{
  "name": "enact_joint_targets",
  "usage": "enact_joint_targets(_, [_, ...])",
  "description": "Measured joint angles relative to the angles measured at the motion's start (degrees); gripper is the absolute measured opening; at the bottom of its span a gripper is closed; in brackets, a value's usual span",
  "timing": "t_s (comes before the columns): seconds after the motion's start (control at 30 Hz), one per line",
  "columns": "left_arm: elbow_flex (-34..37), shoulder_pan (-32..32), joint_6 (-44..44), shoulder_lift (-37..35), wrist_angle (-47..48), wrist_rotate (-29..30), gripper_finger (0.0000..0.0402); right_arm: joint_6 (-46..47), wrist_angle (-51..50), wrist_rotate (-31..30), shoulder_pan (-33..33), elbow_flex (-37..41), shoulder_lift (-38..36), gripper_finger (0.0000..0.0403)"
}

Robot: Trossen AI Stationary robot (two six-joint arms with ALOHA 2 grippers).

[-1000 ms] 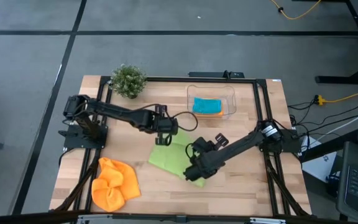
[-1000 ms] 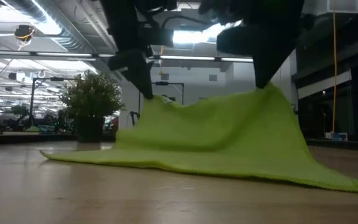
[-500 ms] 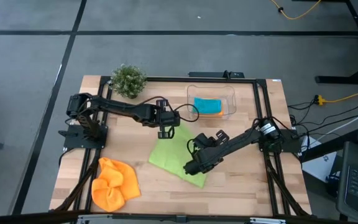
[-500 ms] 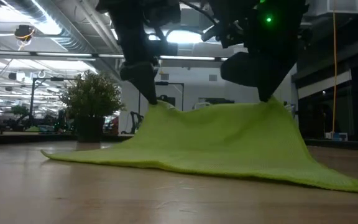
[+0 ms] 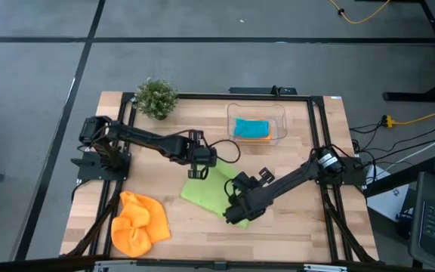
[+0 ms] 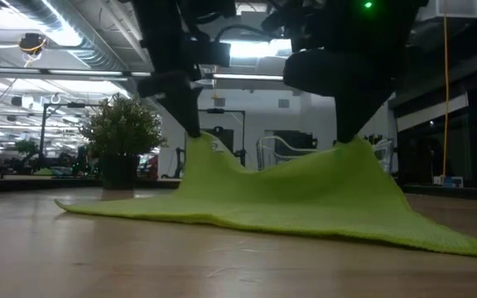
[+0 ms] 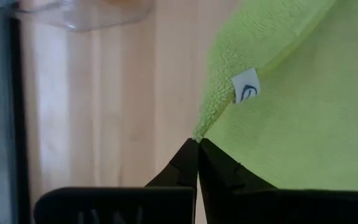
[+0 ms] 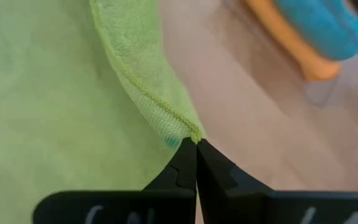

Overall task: Fold microfiber towels
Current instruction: Fold the green microfiber cloth

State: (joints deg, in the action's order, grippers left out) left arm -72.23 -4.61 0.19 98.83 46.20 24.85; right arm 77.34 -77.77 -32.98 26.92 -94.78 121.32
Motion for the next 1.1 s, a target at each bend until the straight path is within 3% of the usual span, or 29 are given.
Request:
enact_joint_targets(0.37, [0.0, -5.1, -6.1, 0.0, 6.0, -1.1, 0.0000, 0.0, 5.5, 3.8, 3.0, 0.0, 0.0, 0.0000])
enact_joint_targets(1.1, [0.0, -14.4, -15.1, 0.0, 8.5, -3.4, 0.0000, 0.0, 12.8, 8.2, 8.2, 0.0, 0.0, 0.0000])
